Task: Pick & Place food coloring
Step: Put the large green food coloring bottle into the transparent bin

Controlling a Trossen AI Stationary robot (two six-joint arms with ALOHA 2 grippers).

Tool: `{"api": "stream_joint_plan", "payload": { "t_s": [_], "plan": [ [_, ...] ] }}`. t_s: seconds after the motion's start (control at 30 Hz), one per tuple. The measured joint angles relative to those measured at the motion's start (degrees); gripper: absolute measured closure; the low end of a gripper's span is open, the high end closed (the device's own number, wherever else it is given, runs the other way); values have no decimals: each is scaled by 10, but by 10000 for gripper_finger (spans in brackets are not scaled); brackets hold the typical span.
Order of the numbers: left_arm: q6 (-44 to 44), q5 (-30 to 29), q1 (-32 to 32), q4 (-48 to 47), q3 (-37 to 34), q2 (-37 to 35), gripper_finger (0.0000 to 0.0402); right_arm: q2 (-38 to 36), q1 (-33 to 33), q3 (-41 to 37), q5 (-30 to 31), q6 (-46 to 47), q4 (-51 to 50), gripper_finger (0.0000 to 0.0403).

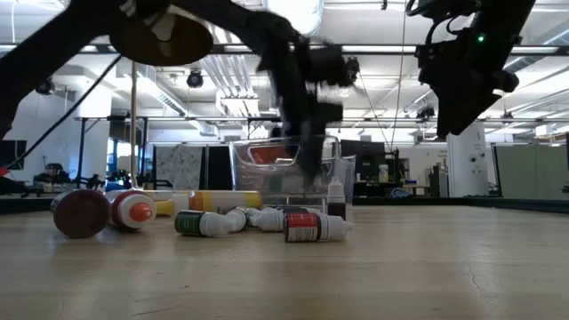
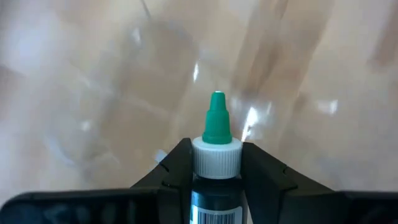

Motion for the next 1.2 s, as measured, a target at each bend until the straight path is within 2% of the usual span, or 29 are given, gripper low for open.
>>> {"api": "stream_joint_plan", "payload": {
  "t_s": [0.17, 0.3, 0.4, 0.5, 0.6, 0.73, 0.87, 1.0, 1.2],
  "plan": [
    [-14, -46, -18, 68, -3, -70, 319, -29, 0, 0, 43, 16, 0, 188],
    [-30, -95, -42, 196, -59, -131, 319, -55, -2, -5, 58, 19, 0, 188],
    [-60, -149, -68, 304, -153, -181, 319, -72, -5, -10, 60, 25, -1, 188],
    [-103, -223, -97, 389, -277, -225, 319, -86, -6, -21, 63, 32, -2, 188],
    [-138, -265, -125, 506, -398, -272, 319, -98, -7, -30, 72, 34, -1, 188],
    [-152, -337, -149, 640, -509, -325, 319, -105, -12, -35, 73, 33, 1, 188],
    [-174, -386, -152, 656, -570, -336, 308, -100, -15, -35, 74, 15, 6, 188],
    [-217, -387, -154, 664, -602, -338, 307, -92, -16, -36, 70, 0, 18, 188],
    [-228, -398, -156, 672, -639, -335, 308, -89, -17, -35, 54, -6, 19, 188]
  ]
}}
